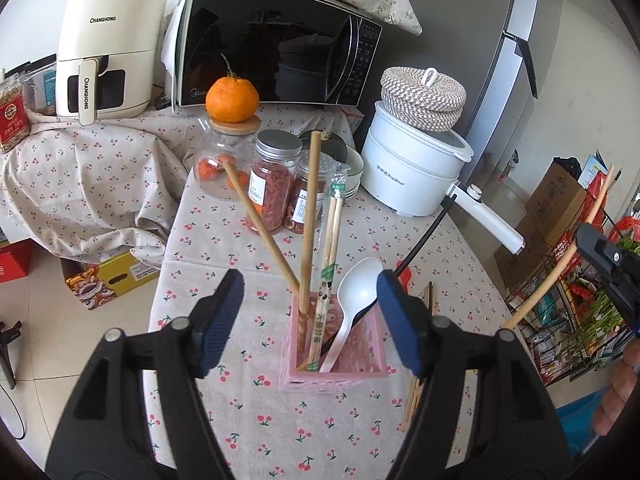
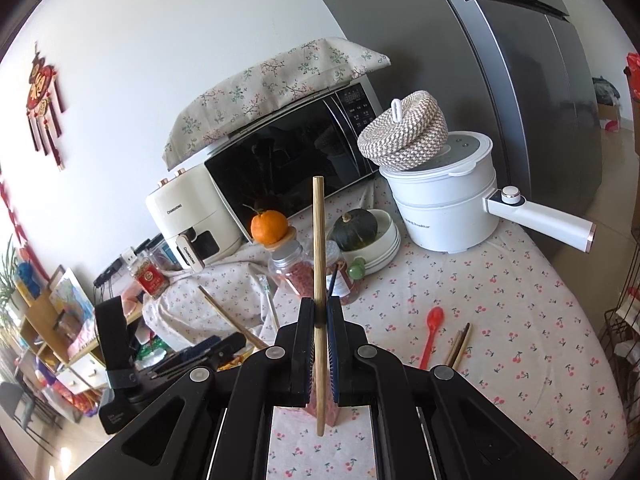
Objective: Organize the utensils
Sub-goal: 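Lower the wooden chopstick into the pink holder and open the right gripper, then reach the right gripper to a loose wooden chopstick and grasp it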
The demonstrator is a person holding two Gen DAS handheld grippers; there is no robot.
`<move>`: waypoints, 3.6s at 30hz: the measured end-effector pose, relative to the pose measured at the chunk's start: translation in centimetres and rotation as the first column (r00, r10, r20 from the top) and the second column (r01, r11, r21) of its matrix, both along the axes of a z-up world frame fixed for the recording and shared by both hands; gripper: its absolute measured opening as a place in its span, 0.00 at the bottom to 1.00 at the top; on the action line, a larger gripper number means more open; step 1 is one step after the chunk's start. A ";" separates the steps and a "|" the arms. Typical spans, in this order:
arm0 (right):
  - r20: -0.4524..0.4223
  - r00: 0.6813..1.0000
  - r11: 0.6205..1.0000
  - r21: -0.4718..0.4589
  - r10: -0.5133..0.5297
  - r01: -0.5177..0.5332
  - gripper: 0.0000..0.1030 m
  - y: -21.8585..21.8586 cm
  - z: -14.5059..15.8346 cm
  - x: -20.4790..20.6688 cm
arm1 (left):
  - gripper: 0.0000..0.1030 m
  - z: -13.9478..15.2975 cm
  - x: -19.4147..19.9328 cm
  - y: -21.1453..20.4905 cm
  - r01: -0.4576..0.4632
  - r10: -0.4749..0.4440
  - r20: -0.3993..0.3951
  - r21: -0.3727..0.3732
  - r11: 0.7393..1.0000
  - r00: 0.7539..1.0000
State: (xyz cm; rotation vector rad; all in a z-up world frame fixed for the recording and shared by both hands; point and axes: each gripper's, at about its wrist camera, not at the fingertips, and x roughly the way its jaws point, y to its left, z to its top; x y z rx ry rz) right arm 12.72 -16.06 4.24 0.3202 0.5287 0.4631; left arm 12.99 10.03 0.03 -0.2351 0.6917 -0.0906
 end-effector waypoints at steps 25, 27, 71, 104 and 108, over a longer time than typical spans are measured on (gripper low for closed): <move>0.064 0.997 0.996 -0.082 -0.031 0.036 0.07 6.9 -1.8 3.1 | 0.99 -3.1 -3.0 1.4 0.018 -0.001 -0.161 0.106 0.994 0.987; 0.037 0.999 0.997 -0.077 -0.014 0.017 0.11 7.0 -2.1 3.4 | 0.99 -3.2 -3.0 1.4 0.016 0.002 -0.162 0.111 0.994 0.987; -0.455 0.839 0.881 -0.469 -0.299 0.060 1.00 -3.7 -19.3 11.8 | 0.99 -6.2 -2.1 -7.6 0.217 -0.187 -0.251 0.099 0.971 0.950; -0.503 0.816 0.831 -0.554 -0.284 -0.051 0.57 -4.7 -19.3 10.0 | 0.99 -6.3 -2.9 -11.6 0.287 -0.246 -0.283 0.112 0.951 0.927; -0.515 0.816 0.843 -0.533 -0.262 -0.066 0.17 -6.4 -18.7 8.9 | 0.99 -6.9 -2.8 -13.3 0.322 -0.276 -0.305 0.109 0.941 0.911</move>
